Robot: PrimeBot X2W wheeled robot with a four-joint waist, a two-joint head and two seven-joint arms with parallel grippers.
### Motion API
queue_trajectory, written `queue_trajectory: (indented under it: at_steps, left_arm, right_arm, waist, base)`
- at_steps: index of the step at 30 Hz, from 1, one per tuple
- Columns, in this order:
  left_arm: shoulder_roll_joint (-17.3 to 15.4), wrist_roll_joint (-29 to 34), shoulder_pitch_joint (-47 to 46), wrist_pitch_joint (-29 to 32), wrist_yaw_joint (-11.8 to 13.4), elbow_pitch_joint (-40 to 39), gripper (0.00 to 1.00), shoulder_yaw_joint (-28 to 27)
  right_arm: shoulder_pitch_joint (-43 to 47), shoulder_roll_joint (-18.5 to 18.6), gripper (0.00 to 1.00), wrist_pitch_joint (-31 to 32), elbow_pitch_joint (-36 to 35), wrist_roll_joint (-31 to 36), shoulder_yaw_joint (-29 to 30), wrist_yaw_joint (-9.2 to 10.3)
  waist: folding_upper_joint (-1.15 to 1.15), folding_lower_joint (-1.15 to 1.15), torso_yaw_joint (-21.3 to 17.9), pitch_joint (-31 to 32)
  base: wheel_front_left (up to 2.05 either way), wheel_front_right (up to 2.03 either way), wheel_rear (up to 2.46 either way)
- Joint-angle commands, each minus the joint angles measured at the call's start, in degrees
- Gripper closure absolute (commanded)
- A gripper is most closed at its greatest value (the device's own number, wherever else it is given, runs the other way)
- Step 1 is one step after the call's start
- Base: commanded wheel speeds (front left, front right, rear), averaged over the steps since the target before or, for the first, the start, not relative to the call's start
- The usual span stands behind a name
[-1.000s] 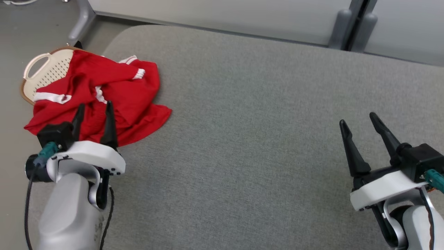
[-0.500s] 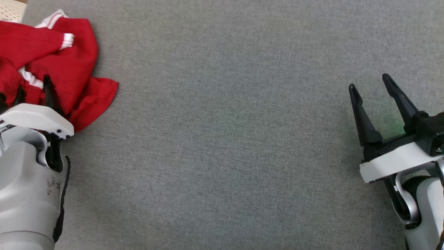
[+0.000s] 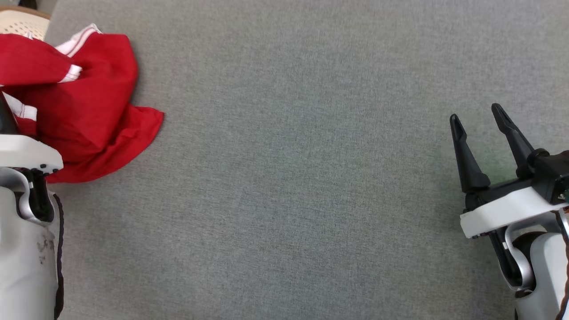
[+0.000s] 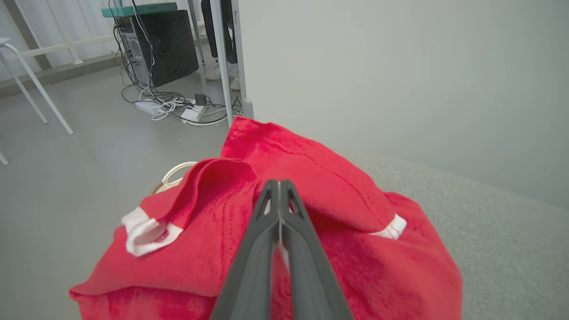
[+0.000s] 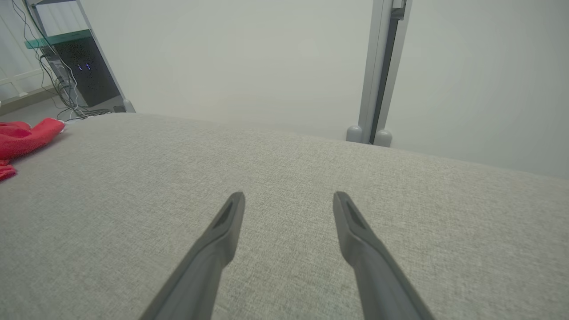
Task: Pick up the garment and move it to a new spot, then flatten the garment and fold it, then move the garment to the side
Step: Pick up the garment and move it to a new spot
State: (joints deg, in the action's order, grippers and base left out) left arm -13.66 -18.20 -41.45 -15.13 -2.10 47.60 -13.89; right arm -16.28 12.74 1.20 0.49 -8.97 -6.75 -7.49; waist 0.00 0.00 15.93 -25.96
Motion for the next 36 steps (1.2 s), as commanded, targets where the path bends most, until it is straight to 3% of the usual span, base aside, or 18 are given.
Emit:
queue_trajectory:
  at_steps: [1, 10, 17, 25, 36]
  left_arm:
    - [0.27, 1.59, 2.12, 0.01, 0.28, -3.34, 1.00, -0.24]
    - [3.80, 7.26, 13.32, -0.01, -0.13, -22.98, 1.00, 1.09]
    - [7.37, 9.82, 23.17, 1.75, -1.57, -39.87, 1.00, 7.58]
    - [10.03, 9.77, 25.94, 6.61, -3.97, -51.92, 1.00, 23.32]
    - [10.64, 4.64, 14.36, 8.52, -4.82, -48.20, 1.00, 47.23]
  right_arm:
    - [0.98, -0.19, 0.00, -0.62, 0.31, -0.35, 0.27, 0.00]
    - [4.46, -2.42, 0.00, -2.59, 2.48, -1.00, 1.54, 0.00]
    - [7.20, -4.33, 0.00, -3.35, 3.19, -1.16, 2.33, 0.00]
    - [6.07, -5.61, 0.00, -3.81, 2.26, -1.43, 2.47, 0.00]
    - [2.86, -8.01, 0.00, -7.38, 5.36, -2.64, 1.93, 0.00]
  waist:
    - [0.00, 0.00, 0.31, 2.55]
    - [0.00, 0.00, -0.47, 10.49]
    - [0.00, 0.00, -2.91, 14.39]
    - [0.00, 0.00, -9.61, 12.49]
    - [0.00, 0.00, -26.63, 6.45]
  base:
    - [0.00, 0.00, 0.00]
    - [0.00, 0.00, 0.00]
    - [0.00, 0.00, 0.00]
    - [0.00, 0.00, 0.00]
    - [0.00, 0.00, 0.00]
